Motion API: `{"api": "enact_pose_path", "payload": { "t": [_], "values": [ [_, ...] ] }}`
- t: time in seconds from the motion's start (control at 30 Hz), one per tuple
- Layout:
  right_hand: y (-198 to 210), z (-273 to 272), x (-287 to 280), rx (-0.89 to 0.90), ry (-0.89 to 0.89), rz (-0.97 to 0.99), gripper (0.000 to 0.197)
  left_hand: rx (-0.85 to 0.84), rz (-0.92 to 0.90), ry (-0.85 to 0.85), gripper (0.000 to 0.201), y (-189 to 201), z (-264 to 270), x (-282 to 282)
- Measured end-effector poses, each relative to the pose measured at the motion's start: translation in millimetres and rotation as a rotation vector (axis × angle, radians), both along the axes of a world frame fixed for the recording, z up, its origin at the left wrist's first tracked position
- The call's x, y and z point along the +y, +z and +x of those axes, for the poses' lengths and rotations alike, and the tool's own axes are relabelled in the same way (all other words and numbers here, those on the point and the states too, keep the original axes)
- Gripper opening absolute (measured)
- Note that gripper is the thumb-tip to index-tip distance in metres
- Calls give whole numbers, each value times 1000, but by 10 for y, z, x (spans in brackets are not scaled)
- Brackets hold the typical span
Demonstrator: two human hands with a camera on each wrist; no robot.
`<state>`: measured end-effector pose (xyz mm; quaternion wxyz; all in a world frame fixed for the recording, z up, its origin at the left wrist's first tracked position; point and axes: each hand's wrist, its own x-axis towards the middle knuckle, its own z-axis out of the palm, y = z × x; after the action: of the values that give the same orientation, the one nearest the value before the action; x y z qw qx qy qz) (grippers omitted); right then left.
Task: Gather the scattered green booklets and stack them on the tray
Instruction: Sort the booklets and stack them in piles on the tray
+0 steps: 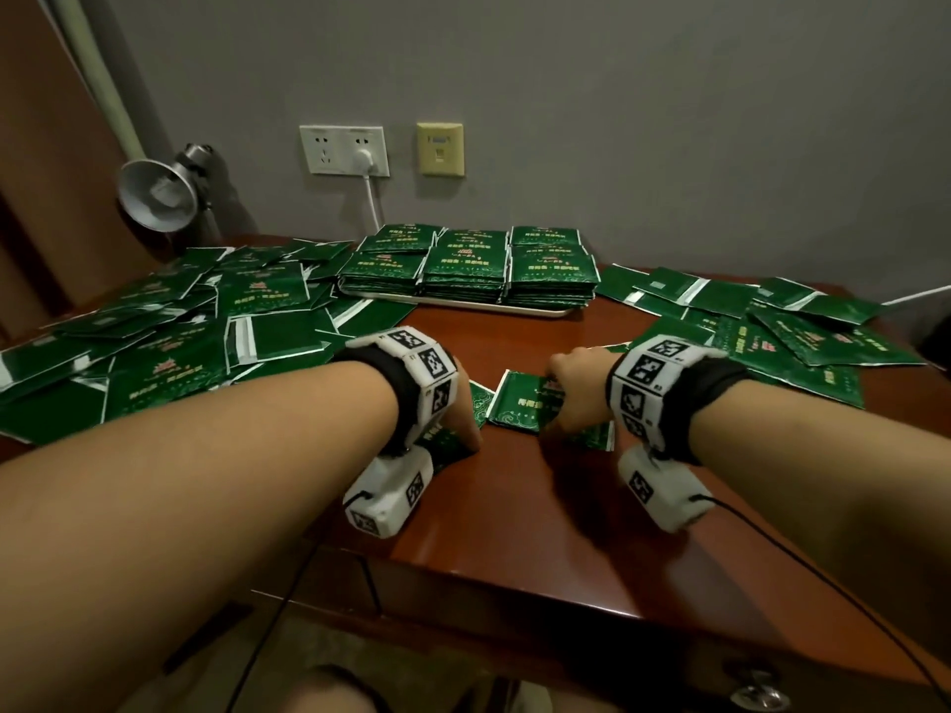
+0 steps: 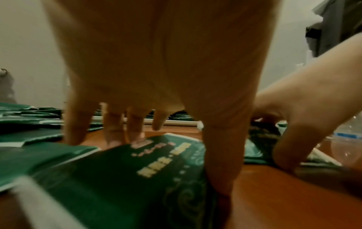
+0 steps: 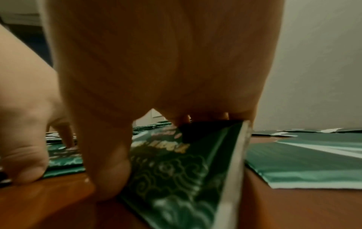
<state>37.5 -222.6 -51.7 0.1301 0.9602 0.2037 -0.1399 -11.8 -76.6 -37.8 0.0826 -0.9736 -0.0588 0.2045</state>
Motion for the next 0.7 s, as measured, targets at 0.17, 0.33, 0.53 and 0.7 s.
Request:
{"api": "enact_pose_path", "payload": {
  "t": [0.17,0.33,0.53,0.7],
  "values": [
    [0,-75,30,36,-6,126,58,-45,-86,-12,83,-114,90,170],
    [-15,-95,36,-6,32,113,82,-107,-195,-21,92,-215,107,279],
    [100,122,72,-149,32,224,75,-193,-141,-83,94,-45,237,519],
    [341,450,238,-213,49,217,85,-291,-51,-138,74,296,535,831]
  ]
}}
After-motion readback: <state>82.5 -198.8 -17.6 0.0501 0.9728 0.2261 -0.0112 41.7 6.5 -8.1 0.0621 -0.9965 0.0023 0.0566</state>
